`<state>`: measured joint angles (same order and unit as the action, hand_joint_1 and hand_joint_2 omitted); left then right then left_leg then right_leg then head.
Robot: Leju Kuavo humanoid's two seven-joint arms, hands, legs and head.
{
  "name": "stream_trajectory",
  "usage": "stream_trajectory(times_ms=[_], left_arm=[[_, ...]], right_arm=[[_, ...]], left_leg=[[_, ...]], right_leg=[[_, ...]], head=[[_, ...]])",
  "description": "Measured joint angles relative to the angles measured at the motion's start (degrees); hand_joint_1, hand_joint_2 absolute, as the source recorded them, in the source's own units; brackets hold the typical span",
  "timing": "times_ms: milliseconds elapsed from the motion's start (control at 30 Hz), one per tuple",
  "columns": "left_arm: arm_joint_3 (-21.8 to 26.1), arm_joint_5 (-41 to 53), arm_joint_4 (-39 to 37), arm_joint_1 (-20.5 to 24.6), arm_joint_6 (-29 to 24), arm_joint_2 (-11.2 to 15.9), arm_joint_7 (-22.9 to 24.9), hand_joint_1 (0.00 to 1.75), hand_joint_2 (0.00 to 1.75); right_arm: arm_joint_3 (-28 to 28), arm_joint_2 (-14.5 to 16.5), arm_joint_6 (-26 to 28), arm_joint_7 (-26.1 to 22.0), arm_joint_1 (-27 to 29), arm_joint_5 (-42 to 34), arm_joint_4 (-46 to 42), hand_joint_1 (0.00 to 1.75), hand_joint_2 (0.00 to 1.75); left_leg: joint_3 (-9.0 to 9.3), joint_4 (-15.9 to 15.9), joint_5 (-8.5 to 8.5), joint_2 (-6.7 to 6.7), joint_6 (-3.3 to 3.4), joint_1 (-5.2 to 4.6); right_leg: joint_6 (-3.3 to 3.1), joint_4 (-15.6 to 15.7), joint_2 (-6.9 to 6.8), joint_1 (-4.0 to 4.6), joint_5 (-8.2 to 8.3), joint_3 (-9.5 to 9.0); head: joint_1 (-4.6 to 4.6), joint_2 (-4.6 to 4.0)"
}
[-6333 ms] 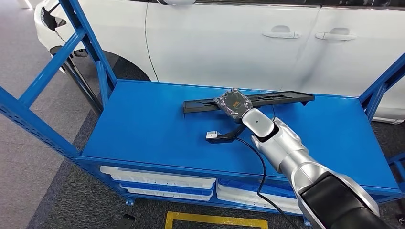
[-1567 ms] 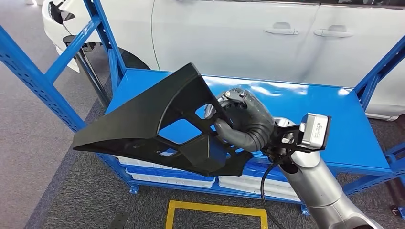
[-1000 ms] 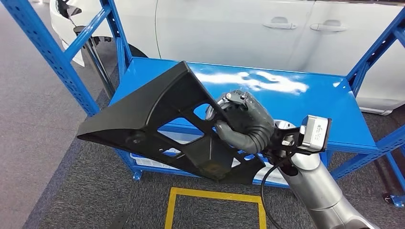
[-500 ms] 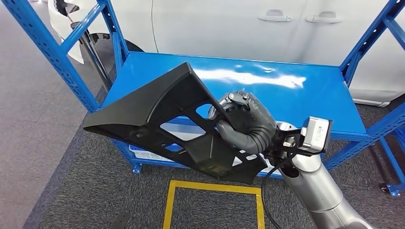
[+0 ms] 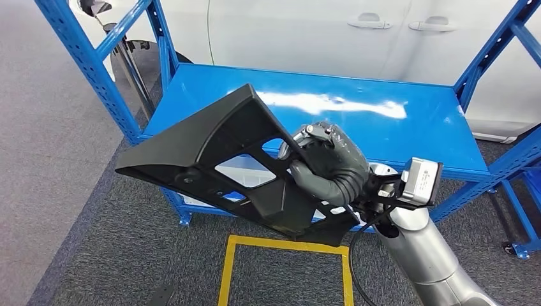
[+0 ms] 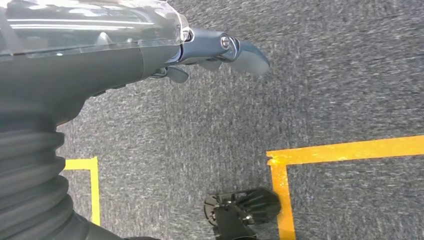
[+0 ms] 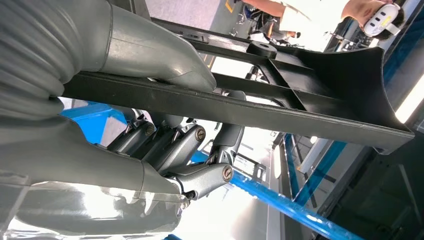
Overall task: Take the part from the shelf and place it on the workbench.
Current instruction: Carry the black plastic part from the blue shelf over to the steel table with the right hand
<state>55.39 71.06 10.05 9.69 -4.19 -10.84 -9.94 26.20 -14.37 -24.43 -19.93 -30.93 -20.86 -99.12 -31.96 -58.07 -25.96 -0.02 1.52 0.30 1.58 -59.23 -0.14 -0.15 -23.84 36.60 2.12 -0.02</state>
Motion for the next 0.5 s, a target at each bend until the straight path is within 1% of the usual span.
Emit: stream_trajectory(times_ms=[33, 67, 100, 133, 167, 200, 233, 267, 300, 333, 367, 400, 433, 467, 500], left_arm=[[0.0, 0.0, 0.0, 0.03, 0.02, -0.03, -0.01, 0.0, 1.75], [0.0, 0.0, 0.0, 0.08, 0.03, -0.04, -0.01, 0.0, 1.75], [0.0, 0.0, 0.0, 0.1, 0.04, -0.04, -0.02, 0.0, 1.75], [0.0, 0.0, 0.0, 0.09, 0.05, -0.04, -0.02, 0.0, 1.75], [0.0, 0.0, 0.0, 0.07, 0.06, -0.03, -0.02, 0.0, 1.75], [0.0, 0.0, 0.0, 0.06, 0.06, -0.03, -0.02, 0.0, 1.75], [0.0, 0.01, 0.0, 0.05, 0.06, -0.02, -0.02, 0.0, 1.75], [0.0, 0.03, 0.0, 0.05, 0.06, -0.03, -0.02, 0.0, 1.75], [0.0, 0.04, 0.0, 0.07, 0.06, -0.03, -0.02, 0.0, 1.75], [0.0, 0.07, 0.0, 0.09, 0.07, -0.04, -0.01, 0.0, 1.75], [0.0, 0.08, 0.0, 0.12, 0.07, -0.04, -0.01, 0.0, 1.75], [-0.01, 0.08, 0.0, 0.15, 0.08, -0.06, -0.01, 0.0, 1.75], [-0.01, 0.09, 0.0, 0.14, 0.08, -0.08, 0.0, 0.0, 1.75], [-0.01, 0.1, 0.0, 0.11, 0.08, -0.09, 0.0, 0.0, 1.75], [-0.01, 0.1, 0.0, 0.06, 0.08, -0.1, 0.01, 0.0, 1.75]], right_arm=[[-0.14, -0.01, 0.07, -0.1, 0.09, 0.07, 0.0, 1.75, 1.75], [-0.26, -0.01, 0.15, -0.22, 0.22, 0.15, 0.0, 1.75, 1.75], [-0.34, -0.02, 0.24, -0.35, 0.39, 0.26, 0.0, 1.75, 1.75], [-0.37, -0.02, 0.33, -0.48, 0.61, 0.33, 0.0, 1.75, 1.75], [-0.37, -0.03, 0.39, -0.58, 0.86, 0.4, 0.0, 1.75, 1.75], [-0.37, -0.03, 0.44, -0.64, 1.04, 0.44, 0.0, 1.75, 1.75], [-0.38, -0.04, 0.48, -0.68, 1.15, 0.47, 0.0, 1.75, 1.75], [-0.42, -0.06, 0.51, -0.72, 1.18, 0.51, 0.0, 1.75, 1.75], [-0.49, -0.07, 0.56, -0.77, 1.16, 0.56, -0.04, 1.75, 1.75], [-0.56, -0.08, 0.6, -0.85, 1.18, 0.63, -0.13, 1.75, 1.75], [-0.63, -0.09, 0.64, -0.92, 1.17, 0.73, -0.24, 1.75, 1.75], [-0.69, -0.1, 0.68, -0.98, 1.14, 0.83, -0.35, 1.75, 1.75], [-0.73, -0.13, 0.69, -1.03, 1.13, 0.91, -0.43, 1.75, 1.75], [-0.76, -0.15, 0.7, -1.05, 1.07, 0.96, -0.44, 1.75, 1.75], [-0.78, -0.16, 0.73, -1.07, 1.02, 0.97, -0.43, 1.75, 1.75]], left_leg=[[-0.5, 0.15, 0.53, 0.08, 0.3, 0.1], [-1.1, 0.14, 1.01, 0.14, 0.54, 0.12], [-1.82, 0.08, 1.48, 0.16, 0.69, 0.09], [-2.55, 0.0, 1.95, 0.17, 0.75, 0.05], [-3.29, -0.11, 2.42, 0.17, 0.76, 0.0], [-4.02, -0.23, 2.87, 0.17, 0.74, -0.03], [-4.68, -0.35, 3.31, 0.16, 0.67, -0.07], [-5.27, -0.45, 3.76, 0.14, 0.56, -0.11], [-5.79, -0.52, 4.2, 0.12, 0.38, -0.21], [-6.09, -0.49, 4.66, 0.12, 0.15, -0.25], [-6.25, -0.42, 5.12, 0.13, -0.13, -0.26], [-6.33, -0.27, 5.59, 0.14, -0.43, -0.24], [-6.32, -0.05, 6.11, 0.13, -0.76, -0.21], [-6.48, -0.05, 6.21, 0.06, -1.06, -0.19], [-6.87, -0.53, 5.43, -0.01, -1.39, -0.21]], right_leg=[[0.29, -1.91, 0.09, -0.08, -1.88, 0.78], [0.56, -5.05, 0.15, -0.2, -4.56, 1.89], [0.78, -8.97, 0.14, -0.24, -7.23, 3.06], [0.93, -12.57, 0.13, -0.28, -9.17, 3.94], [1.0, -14.84, 0.13, -0.28, -10.0, 4.11], [0.97, -15.05, 0.13, -0.28, -9.61, 3.3], [0.84, -13.06, 0.13, -0.26, -8.3, 1.42], [0.57, -9.45, 0.14, -0.21, -6.84, -1.31], [0.17, -5.07, 0.14, -0.07, -6.13, -4.26], [-0.22, -1.58, 0.13, 0.12, -5.72, -6.48], [-0.6, 0.77, 0.14, 0.31, -5.74, -7.81], [-0.94, 1.75, 0.15, 0.51, -5.88, -8.15], [-1.24, 1.79, 0.14, 0.57, -5.38, -7.83], [-1.58, 2.05, 0.04, 0.46, -4.82, -7.55], [-1.98, 2.27, -0.05, 0.31, -4.11, -7.13]], head=[[0.0, 0.0], [0.0, 0.0], [0.0, 0.01], [0.0, 0.01], [0.0, 0.0], [0.0, 0.01], [0.0, 0.01], [0.0, 0.01], [0.0, 0.01], [0.02, 0.0], [0.02, 0.0], [0.02, 0.0], [0.02, 0.0], [0.0, 0.01], [0.0, 0.01]])
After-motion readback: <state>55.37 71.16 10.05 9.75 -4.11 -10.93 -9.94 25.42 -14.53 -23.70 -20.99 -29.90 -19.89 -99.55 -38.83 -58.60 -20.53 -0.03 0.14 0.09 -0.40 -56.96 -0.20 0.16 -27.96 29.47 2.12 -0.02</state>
